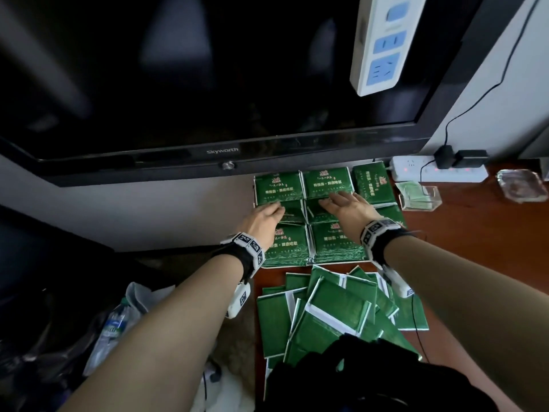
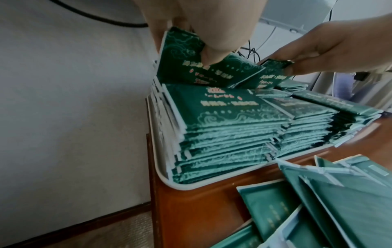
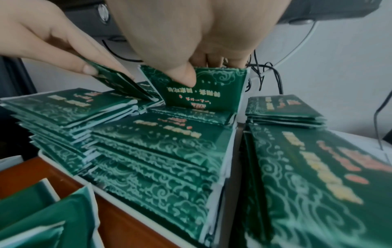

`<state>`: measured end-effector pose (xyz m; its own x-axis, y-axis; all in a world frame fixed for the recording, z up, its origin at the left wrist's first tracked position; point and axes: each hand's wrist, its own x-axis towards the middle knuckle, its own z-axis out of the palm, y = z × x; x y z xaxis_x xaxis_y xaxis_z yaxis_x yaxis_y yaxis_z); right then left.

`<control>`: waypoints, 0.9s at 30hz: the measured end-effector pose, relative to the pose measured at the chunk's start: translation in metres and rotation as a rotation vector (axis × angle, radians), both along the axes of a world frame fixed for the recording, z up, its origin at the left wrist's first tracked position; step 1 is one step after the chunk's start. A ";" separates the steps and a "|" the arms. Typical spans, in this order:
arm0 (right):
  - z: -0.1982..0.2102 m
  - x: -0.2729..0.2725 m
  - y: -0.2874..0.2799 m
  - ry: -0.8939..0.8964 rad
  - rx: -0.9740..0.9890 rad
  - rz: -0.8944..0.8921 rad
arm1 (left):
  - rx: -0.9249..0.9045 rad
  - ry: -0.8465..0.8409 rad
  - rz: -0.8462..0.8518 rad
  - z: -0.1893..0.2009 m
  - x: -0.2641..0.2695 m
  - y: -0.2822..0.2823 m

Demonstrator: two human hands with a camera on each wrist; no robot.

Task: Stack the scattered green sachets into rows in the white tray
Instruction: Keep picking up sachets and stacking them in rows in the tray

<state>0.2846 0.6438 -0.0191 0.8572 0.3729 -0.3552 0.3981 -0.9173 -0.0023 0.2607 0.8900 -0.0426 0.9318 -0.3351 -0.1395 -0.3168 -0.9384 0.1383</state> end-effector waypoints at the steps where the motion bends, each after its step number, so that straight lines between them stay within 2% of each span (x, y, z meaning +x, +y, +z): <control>1: -0.004 0.001 -0.001 0.011 -0.004 0.004 | 0.022 -0.004 -0.009 0.001 -0.001 0.000; 12: -0.039 -0.002 -0.001 -0.031 -0.004 -0.009 | 0.136 0.015 -0.045 -0.001 0.008 0.005; 27: -0.032 0.001 0.004 -0.010 0.000 -0.026 | 0.171 0.073 -0.046 0.005 0.022 0.008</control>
<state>0.2854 0.6474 -0.0510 0.8700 0.3505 -0.3467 0.3743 -0.9273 0.0017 0.2829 0.8978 -0.0371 0.9014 -0.3424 -0.2649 -0.3546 -0.9350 0.0020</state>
